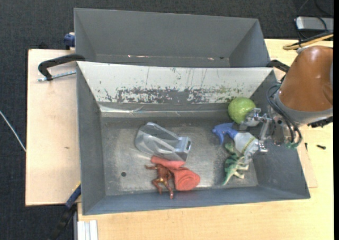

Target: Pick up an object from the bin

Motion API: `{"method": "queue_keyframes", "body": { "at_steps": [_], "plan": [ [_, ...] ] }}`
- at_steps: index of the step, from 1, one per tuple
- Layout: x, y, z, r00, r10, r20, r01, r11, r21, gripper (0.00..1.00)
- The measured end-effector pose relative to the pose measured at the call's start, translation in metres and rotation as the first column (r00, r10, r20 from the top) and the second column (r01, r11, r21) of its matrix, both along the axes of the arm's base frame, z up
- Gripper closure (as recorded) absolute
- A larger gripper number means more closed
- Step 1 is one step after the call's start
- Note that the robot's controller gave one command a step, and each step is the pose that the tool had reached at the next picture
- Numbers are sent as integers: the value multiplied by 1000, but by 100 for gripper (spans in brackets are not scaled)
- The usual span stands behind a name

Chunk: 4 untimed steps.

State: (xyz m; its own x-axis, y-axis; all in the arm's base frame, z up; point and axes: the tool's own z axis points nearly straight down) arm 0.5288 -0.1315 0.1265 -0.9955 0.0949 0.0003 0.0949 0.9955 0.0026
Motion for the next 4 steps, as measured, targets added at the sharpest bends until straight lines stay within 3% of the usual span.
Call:
{"method": "queue_keyframes", "body": {
  "at_steps": [1, 4],
  "plan": [
    [14, 0, -36, 974, 226, 16, -226, 974, -8, 100],
    [14, 0, -36, 974, 227, 17, -227, 974, -9, 100]
  ]
}}
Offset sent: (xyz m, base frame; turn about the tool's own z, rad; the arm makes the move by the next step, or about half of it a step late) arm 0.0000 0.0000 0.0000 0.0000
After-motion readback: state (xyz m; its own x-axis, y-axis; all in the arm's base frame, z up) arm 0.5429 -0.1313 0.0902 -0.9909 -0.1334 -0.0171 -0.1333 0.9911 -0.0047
